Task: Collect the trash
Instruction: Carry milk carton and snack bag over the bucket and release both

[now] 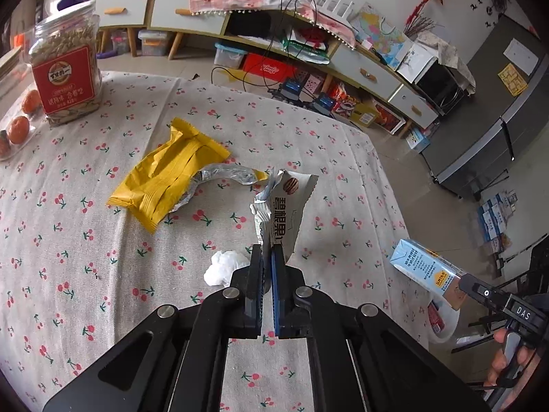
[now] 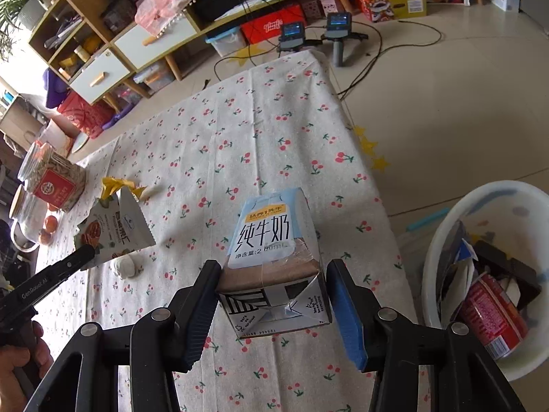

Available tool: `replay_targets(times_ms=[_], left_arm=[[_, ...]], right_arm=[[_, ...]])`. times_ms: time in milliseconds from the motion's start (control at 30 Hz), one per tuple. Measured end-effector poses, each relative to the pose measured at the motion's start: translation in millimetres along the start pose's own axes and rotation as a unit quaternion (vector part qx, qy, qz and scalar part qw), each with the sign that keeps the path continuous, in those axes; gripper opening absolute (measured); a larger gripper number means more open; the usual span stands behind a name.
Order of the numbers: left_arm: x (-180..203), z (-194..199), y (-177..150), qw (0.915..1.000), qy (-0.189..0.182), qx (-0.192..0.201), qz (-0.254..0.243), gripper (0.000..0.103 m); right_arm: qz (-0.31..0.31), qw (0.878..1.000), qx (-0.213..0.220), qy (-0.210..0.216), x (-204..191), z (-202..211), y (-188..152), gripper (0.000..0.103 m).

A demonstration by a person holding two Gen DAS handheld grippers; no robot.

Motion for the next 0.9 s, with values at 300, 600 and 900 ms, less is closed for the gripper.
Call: replay_targets(times_ms=[300,600,900], left_arm=[[54.3,16.9,-25.9,0.9978,-0.035,-0.002,-0.056,0.003],[123.0,10.1,-53.6,0.9913,-0.065,-0.024,-0.112,0.003],[192.1,-16.1,-83.3,0.9825,-0.093,-0.061,-0.149,0.003]], right_arm=[[-0.034,0.999,0.034,-0.006,43.1,44.9,1.7,0.055],[-0.094,0.993,0.059,-0.048,125.3,89.0,-9.6,0.055],[-0.134,0.986,0.049,-0.086,194.0,94.3,-24.3,0.057]])
Point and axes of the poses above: each gripper's, at about its wrist camera, not at the fingertips, and z roughly against the way its jaws point, x to its right, y to its top, the point moved 7 cm from there along -z, roughly the way its jaws point
